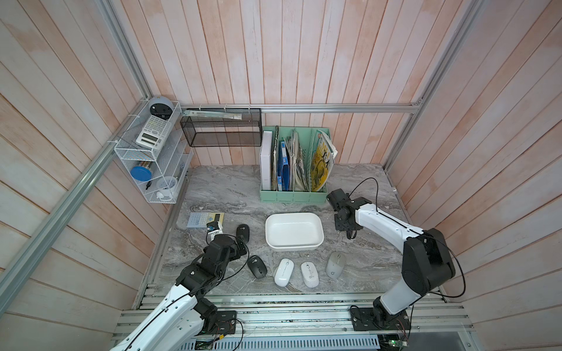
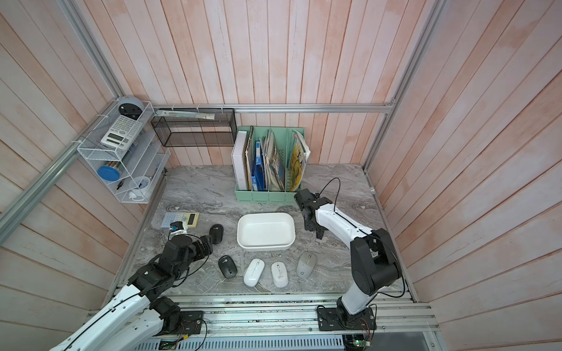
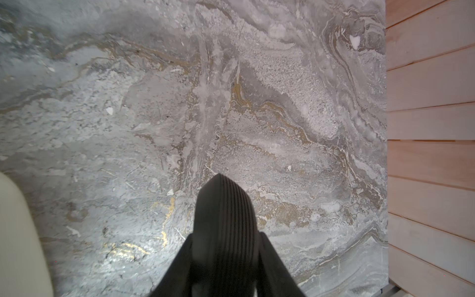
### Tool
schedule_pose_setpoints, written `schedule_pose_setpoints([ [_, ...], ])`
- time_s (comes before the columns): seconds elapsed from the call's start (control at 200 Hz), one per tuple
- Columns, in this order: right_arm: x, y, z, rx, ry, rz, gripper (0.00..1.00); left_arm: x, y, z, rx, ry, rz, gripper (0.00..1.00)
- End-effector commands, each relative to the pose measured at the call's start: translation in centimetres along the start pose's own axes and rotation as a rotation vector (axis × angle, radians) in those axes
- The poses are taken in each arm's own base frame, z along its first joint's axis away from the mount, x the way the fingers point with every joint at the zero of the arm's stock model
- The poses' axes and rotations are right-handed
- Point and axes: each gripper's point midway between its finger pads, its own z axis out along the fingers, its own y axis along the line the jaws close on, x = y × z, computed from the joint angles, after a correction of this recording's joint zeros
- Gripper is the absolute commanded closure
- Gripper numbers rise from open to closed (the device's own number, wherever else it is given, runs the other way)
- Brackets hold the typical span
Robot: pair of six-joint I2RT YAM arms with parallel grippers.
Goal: Take out the mouse from the storage box
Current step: Place the mouse at the center of the board.
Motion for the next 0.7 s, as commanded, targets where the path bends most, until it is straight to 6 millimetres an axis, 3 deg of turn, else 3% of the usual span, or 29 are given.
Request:
schedule_pose_setpoints([
  [0.0,0.4,-0.6,1.0,0.067,0.028,0.018,0.74,0.2,0.5,0.1,-0.015,-0.002,0.010,0.00],
  [0.425,1.1,0.5,3.6,0.097,0.099,0.018,0.71,0.2,0.6,0.1,-0.021,-0.002,0.014,0.00],
  [0.695,1.6,1.3,4.3,0.079,0.124,0.016,0.57,0.2,0.6,0.1,-0.023,0.000,0.015,0.00],
])
